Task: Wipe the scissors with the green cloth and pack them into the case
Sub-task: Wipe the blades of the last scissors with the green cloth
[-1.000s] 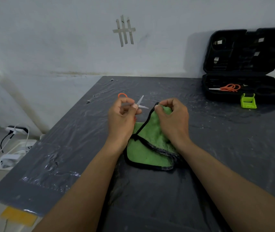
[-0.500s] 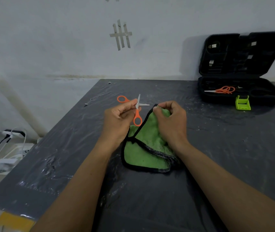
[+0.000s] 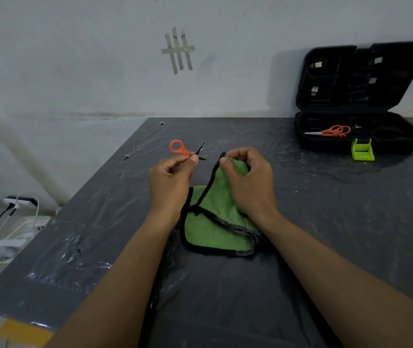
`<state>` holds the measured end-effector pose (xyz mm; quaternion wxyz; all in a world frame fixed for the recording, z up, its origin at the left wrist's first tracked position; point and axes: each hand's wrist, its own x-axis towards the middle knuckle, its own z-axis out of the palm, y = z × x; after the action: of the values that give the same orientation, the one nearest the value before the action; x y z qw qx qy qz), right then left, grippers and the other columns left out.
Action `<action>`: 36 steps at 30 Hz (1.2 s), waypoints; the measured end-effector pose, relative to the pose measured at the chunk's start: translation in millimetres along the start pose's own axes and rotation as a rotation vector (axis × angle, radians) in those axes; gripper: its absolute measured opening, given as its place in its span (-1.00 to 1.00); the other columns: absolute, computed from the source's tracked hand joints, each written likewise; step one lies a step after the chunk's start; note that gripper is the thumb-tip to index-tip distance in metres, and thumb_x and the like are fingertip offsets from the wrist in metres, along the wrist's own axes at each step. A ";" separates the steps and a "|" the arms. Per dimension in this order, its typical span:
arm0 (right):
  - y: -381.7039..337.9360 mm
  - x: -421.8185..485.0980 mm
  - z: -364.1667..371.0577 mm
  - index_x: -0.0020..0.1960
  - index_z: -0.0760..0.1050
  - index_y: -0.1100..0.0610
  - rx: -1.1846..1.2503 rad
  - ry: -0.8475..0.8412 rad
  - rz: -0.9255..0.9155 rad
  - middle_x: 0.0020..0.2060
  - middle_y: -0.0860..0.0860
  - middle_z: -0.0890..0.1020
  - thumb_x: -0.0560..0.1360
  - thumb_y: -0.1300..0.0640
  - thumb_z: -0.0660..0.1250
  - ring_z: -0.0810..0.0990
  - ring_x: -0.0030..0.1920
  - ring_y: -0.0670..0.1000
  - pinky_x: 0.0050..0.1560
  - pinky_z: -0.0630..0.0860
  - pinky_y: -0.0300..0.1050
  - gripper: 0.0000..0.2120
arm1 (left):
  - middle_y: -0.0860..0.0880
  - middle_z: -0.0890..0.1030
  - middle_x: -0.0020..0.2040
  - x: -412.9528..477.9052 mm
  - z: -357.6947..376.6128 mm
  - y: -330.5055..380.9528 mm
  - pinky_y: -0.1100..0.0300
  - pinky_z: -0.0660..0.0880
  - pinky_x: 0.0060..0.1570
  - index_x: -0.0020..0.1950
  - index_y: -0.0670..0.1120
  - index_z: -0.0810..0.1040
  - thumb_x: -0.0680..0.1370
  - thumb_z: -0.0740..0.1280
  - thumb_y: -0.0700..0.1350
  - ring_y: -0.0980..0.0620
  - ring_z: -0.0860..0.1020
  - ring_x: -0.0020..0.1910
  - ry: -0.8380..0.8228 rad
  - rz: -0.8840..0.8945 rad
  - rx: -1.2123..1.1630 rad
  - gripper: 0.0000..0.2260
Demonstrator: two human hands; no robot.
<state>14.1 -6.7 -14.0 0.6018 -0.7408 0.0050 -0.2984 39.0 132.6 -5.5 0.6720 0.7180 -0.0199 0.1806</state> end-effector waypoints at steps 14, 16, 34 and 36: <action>1.5 -0.7 4.5 -0.08 0.55 0.06 -0.067 -0.045 -0.069 -0.21 -0.18 0.60 0.50 0.09 0.39 0.57 -0.15 -0.21 -0.15 0.47 -0.40 -0.94 | -0.05 0.67 -0.14 -9.3 13.9 -2.5 0.20 0.61 -0.11 -0.06 -0.13 0.64 0.53 0.35 -0.23 0.12 0.62 -0.19 -0.078 -0.076 -0.153 -0.93; 1.9 -0.2 5.0 -0.08 0.55 0.06 -0.079 -0.045 -0.072 -0.22 -0.18 0.60 0.50 0.08 0.39 0.57 -0.15 -0.21 -0.14 0.47 -0.39 -0.94 | -0.04 0.66 -0.17 -11.3 14.6 -1.0 0.19 0.60 -0.11 -0.03 -0.16 0.61 0.53 0.35 -0.24 0.12 0.61 -0.22 -0.080 -0.046 -0.129 -0.94; 0.6 1.3 6.5 -0.10 0.56 0.08 -0.133 -0.042 -0.029 -0.21 -0.18 0.59 0.48 0.11 0.40 0.56 -0.09 -0.18 -0.03 0.49 -0.26 -0.95 | 0.00 0.59 -0.27 -10.4 19.8 -11.2 0.24 0.46 -0.26 -0.14 -0.07 0.54 0.54 0.33 -0.19 0.14 0.52 -0.33 -0.120 0.143 0.049 -0.93; 0.0 1.3 6.4 -0.12 0.56 0.08 -0.145 -0.037 -0.028 -0.23 -0.19 0.59 0.47 0.12 0.40 0.56 -0.10 -0.18 -0.01 0.50 -0.21 -0.95 | 0.00 0.59 -0.29 -9.4 20.2 -12.2 0.23 0.44 -0.27 -0.15 -0.06 0.54 0.54 0.33 -0.19 0.13 0.50 -0.35 -0.119 0.140 0.047 -0.92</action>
<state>18.0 -1.5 -14.0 0.5425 -0.7878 0.0050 -0.2916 38.1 112.1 -20.5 0.6383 0.7399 -0.1056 0.1843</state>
